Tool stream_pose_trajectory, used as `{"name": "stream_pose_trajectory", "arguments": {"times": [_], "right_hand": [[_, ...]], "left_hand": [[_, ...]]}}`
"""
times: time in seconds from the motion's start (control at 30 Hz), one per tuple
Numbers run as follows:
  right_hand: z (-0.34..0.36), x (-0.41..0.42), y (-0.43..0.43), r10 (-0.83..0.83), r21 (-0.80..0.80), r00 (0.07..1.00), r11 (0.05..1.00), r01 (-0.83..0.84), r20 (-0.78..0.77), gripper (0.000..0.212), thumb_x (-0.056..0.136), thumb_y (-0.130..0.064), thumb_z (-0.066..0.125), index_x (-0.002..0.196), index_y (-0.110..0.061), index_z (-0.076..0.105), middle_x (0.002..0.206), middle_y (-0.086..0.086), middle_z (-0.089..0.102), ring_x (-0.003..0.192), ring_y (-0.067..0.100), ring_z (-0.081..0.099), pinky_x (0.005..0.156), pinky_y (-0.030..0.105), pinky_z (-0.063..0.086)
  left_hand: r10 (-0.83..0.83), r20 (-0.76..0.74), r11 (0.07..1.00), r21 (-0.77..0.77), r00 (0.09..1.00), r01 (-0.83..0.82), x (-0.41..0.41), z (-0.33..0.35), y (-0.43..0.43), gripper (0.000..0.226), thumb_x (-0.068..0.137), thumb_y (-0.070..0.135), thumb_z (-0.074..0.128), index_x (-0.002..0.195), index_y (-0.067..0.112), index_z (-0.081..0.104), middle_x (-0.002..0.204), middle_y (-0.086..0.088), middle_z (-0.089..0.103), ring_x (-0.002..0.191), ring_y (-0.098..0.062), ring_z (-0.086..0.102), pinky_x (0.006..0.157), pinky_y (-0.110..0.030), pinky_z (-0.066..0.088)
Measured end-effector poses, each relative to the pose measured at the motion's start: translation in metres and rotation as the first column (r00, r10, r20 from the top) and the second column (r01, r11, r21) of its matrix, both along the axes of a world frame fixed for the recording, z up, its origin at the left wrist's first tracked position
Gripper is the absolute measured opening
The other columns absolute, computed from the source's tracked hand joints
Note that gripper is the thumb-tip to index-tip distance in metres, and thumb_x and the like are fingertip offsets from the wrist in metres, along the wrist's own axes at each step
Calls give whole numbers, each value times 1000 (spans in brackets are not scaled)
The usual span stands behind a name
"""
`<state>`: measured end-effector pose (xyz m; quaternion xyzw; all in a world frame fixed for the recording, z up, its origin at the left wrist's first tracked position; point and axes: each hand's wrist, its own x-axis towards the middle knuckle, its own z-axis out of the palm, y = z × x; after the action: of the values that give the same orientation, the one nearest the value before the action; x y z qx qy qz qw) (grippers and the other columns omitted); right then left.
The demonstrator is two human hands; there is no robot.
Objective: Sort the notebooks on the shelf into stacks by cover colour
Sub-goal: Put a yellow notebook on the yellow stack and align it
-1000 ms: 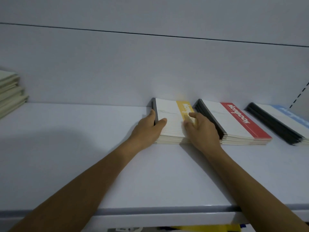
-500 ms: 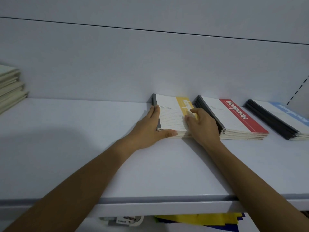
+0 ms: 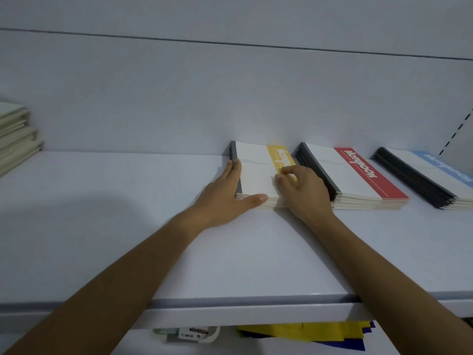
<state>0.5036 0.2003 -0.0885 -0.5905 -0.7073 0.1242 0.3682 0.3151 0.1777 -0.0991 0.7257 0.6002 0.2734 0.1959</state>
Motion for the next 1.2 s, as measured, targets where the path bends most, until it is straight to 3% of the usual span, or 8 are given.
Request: {"name": "stream_pose_trajectory", "arguments": {"times": [0.1, 0.2, 0.3, 0.37, 0.47, 0.6, 0.87, 1.2], "right_hand": [[-3, -2, -2, -23, 134, 998, 991, 16, 57, 34, 92, -33, 51, 114, -10, 65, 122, 8, 60, 111, 26, 54, 83, 35, 45], [0, -6, -7, -60, 295, 991, 955, 22, 121, 36, 88, -33, 48, 105, -9, 67, 114, 11, 64, 106, 30, 56, 87, 41, 45], [5, -10, -14, -77, 385, 991, 923, 29, 112, 27, 88, -28, 56, 107, -12, 65, 106, 11, 67, 99, 32, 59, 84, 42, 43], [6, -11, -17, -59, 387, 988, 922, -2, 146, 25, 89, -26, 58, 109, -14, 64, 105, 9, 67, 99, 30, 58, 84, 40, 40], [6, -13, -20, 14, 358, 984, 931, -78, 179, 26, 91, -28, 53, 113, -17, 62, 108, 5, 67, 102, 27, 56, 84, 37, 34], [6, -13, -25, 74, 320, 976, 937, -138, 206, 26, 91, -29, 52, 113, -18, 61, 106, 4, 66, 102, 27, 54, 83, 36, 31], [14, -28, -39, 156, 415, 951, 872, -259, 266, 23, 84, -26, 55, 102, -14, 65, 96, 6, 68, 90, 30, 60, 79, 39, 41], [34, -173, -123, 391, 351, 852, 789, -505, 347, 40, 90, -32, 61, 124, -12, 57, 124, 8, 61, 110, 28, 57, 93, 40, 43]], "left_hand": [[21, 2, 999, 26, 1000, -21, 1, -1, -2, 111, 66, 84, 50, 152, 32, 2, 160, 10, 8, 146, -11, 10, 116, -43, 24], [33, 42, 997, 64, 999, -36, 2, 3, -7, 108, 64, 88, 48, 149, 34, 13, 155, 11, 22, 143, -10, 23, 111, -44, 33], [95, -59, 990, 106, 994, -88, 7, 8, -17, 96, 74, 79, 47, 150, 29, 17, 158, 9, 16, 145, -9, 16, 115, -41, 27], [182, -198, 973, 175, 963, -148, 12, 12, -25, 84, 81, 69, 48, 149, 27, 23, 159, 10, 14, 144, -9, 18, 113, -37, 29], [255, -273, 953, 232, 928, -193, 18, 17, -33, 73, 83, 67, 49, 144, 28, 35, 155, 11, 24, 139, -10, 28, 106, -34, 34], [325, -294, 926, 291, 899, -240, 21, 20, -39, 69, 82, 64, 53, 140, 27, 42, 150, 11, 34, 134, -10, 36, 103, -33, 38], [390, -352, 900, 340, 851, -272, -7, 29, -79, 66, 91, 56, 47, 146, 24, 31, 151, 7, 34, 135, -13, 35, 106, -29, 34], [496, -311, 848, 374, 811, -376, -142, 58, -200, 56, 93, 49, 49, 143, 27, 38, 147, 9, 40, 134, -12, 36, 105, -29, 33]]}}
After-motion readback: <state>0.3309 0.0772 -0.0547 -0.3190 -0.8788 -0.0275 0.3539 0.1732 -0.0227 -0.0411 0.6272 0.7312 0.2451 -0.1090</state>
